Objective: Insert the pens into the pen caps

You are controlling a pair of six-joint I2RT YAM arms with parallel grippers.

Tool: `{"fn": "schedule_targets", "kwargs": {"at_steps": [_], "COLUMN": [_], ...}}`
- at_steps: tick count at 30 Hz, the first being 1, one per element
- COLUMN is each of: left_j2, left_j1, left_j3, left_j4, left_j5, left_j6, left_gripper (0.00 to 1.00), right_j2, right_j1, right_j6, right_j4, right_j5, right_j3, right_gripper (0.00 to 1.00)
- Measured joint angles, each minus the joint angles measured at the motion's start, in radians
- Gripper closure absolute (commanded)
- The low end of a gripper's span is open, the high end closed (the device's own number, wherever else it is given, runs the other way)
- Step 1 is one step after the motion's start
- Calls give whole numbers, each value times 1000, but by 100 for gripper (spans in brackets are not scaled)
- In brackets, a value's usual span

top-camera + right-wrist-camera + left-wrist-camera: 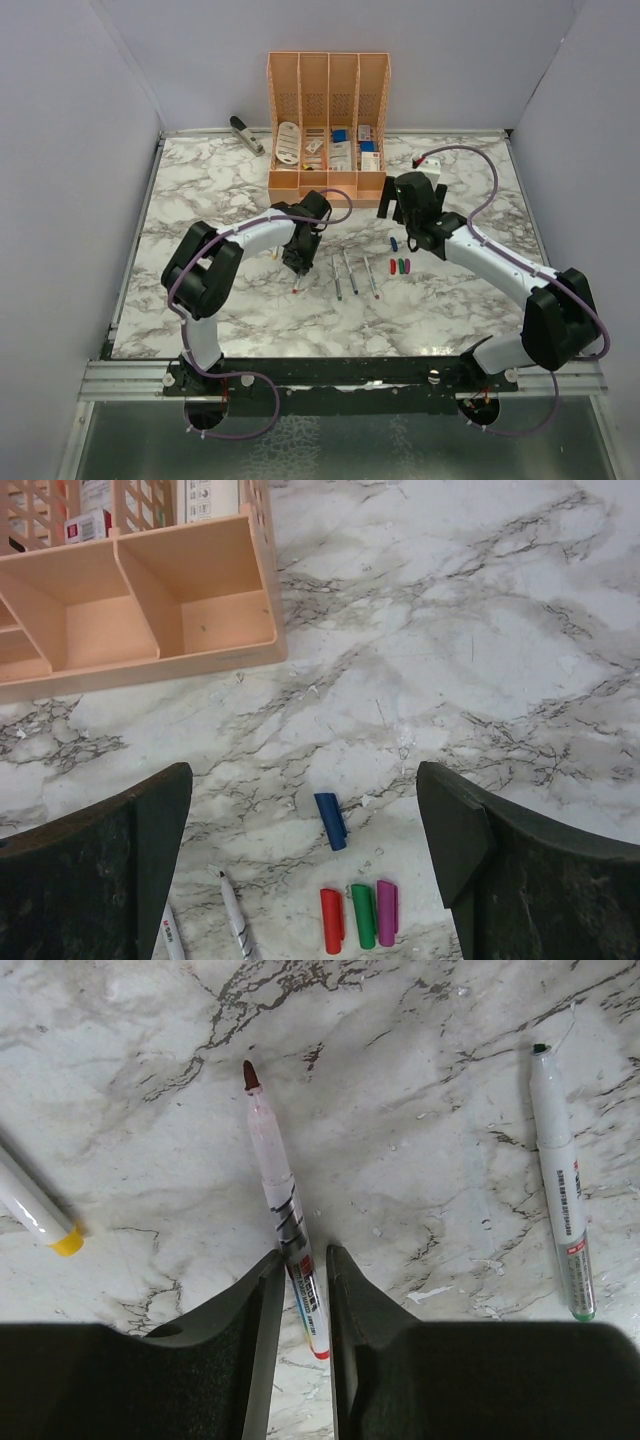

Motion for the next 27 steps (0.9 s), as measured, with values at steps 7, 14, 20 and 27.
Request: {"fn": "schedule_targets", "kwargs": {"at_steps": [7,14,20,27], "left_j2": [14,41,42,32], "left_j1": [2,2,2,1], "left_j3": [10,45,48,46], "left_j4": [-10,-45,-48,-42], "left_j5": [-5,-6,-8,-11], "left_j6": [-18,-21,-10,11], "left_gripper": [97,100,100,100], "right_j2": [10,14,14,14], "right_j1": [0,0,0,-2], "right_j6": [-24,-18,-3,5], "right_j4": [0,-5,-38,-134], "right_j5": [1,8,-1,-77], "right_j3": [22,22,-2,-105], "right_gripper": [6,9,23,41]}}
